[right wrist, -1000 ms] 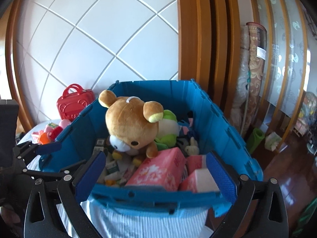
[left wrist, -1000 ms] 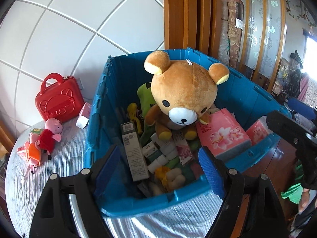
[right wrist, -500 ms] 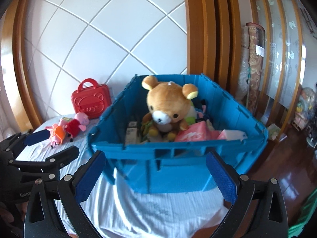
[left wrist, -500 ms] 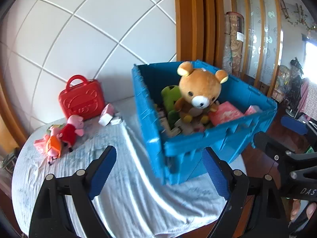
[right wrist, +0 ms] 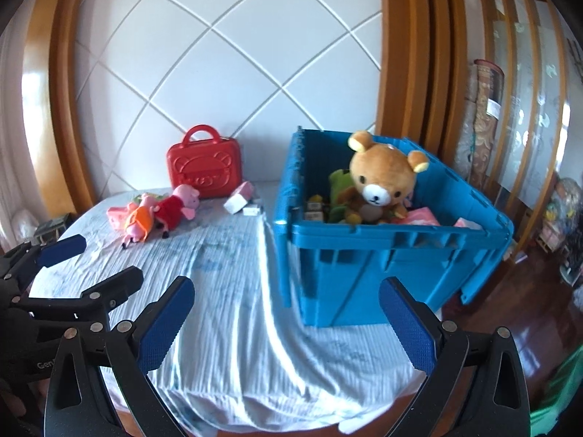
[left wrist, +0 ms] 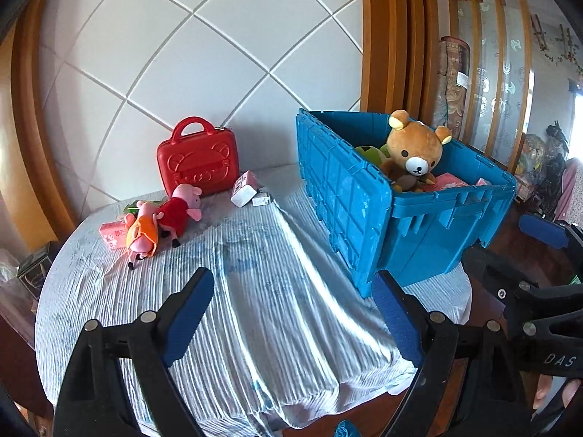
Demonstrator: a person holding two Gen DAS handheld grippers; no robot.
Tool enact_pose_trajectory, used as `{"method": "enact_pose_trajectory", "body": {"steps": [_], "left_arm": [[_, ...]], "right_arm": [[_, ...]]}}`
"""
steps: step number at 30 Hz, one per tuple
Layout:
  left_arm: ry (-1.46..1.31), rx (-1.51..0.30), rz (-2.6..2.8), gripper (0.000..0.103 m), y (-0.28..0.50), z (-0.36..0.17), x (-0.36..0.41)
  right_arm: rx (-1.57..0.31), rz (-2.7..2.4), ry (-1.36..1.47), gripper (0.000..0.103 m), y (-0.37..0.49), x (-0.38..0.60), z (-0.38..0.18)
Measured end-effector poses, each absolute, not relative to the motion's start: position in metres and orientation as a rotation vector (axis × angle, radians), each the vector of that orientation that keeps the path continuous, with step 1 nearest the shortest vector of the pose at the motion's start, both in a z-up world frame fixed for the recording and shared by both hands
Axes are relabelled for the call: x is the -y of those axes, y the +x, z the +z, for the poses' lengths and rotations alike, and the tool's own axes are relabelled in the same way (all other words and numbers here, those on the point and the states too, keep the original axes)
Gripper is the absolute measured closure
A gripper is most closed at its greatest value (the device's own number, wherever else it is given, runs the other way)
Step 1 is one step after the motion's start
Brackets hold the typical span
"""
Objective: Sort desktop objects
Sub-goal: 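Move both tools back toward the remaining items on the bed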
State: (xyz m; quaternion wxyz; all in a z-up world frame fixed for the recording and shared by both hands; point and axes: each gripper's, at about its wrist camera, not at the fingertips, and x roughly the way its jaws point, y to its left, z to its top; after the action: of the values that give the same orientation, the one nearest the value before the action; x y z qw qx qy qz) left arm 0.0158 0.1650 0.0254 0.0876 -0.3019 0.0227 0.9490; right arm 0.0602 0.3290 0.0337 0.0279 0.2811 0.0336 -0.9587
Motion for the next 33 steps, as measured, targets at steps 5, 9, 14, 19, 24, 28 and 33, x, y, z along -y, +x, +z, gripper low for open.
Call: {"method": "enact_pose_trajectory", "body": {"steps": [5, 9, 14, 19, 24, 28, 33], "left_arm": [[-0.902, -0.039, 2.877, 0.014, 0.012, 0.026, -0.133], [-0.920, 0.003, 2.911, 0.014, 0.000, 0.021, -0.111], [-0.965, 0.031, 2.967, 0.014, -0.029, 0.011, -0.089], [-1.003, 0.035, 3.023, 0.014, -0.074, 0.008, -0.077], [-1.045, 0.065, 3.080, 0.014, -0.119, 0.003, -0.064], [-1.172, 0.115, 3.103, 0.014, -0.146, -0.016, -0.047], [-1.311, 0.175, 3.098, 0.014, -0.173, -0.038, -0.020]], "right_arm": [[-0.135, -2.925, 0.844, 0.000, 0.051, -0.296, 0.037], [-0.174, -2.884, 0.841, 0.000, 0.033, -0.272, 0.033], [-0.193, -2.826, 0.835, 0.000, -0.004, -0.251, 0.026], [-0.203, -2.756, 0.832, 0.000, -0.055, -0.236, 0.020], [-0.211, -2.694, 0.814, 0.000, -0.113, -0.224, 0.015], [-0.212, -2.624, 0.856, 0.000, -0.157, -0.209, 0.000], [-0.227, -2.533, 0.932, 0.000, -0.198, -0.185, -0.023]]}}
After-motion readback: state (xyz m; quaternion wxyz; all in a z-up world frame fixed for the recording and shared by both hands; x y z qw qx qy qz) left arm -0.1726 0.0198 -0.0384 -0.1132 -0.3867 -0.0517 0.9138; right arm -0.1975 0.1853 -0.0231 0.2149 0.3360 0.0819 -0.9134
